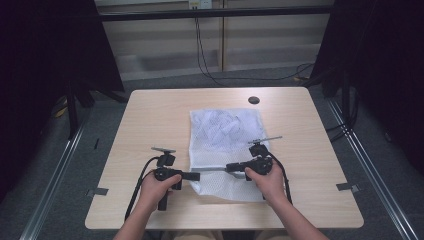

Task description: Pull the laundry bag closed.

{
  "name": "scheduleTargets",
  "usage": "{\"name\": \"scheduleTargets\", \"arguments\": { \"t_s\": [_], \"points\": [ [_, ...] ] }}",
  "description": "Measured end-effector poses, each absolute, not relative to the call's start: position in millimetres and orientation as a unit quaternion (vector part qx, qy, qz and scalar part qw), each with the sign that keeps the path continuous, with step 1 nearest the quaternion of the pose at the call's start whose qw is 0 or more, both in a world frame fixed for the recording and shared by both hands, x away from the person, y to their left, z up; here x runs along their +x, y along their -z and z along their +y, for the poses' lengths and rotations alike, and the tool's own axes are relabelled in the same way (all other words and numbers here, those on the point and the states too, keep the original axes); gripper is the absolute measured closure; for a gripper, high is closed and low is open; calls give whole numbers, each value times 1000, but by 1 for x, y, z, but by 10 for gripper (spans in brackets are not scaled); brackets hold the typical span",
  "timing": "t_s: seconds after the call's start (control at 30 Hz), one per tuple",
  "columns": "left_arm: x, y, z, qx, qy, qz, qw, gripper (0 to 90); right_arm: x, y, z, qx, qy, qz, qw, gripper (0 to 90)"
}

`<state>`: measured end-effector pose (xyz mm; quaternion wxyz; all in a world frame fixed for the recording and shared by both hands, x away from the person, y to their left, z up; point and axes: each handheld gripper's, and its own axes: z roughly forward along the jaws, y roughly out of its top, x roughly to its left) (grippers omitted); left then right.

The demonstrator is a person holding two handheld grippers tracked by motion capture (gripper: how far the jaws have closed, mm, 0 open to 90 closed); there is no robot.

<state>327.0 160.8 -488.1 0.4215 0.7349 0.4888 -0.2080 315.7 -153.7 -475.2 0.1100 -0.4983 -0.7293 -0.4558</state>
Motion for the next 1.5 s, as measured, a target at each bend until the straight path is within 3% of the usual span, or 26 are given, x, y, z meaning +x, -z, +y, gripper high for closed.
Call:
{"name": "scheduleTargets", "arguments": {
  "t_s": [1.5],
  "points": [
    [328,488,165,730,204,494,426,877,316,476,-171,-514,453,-721,102,866]
  ]
}}
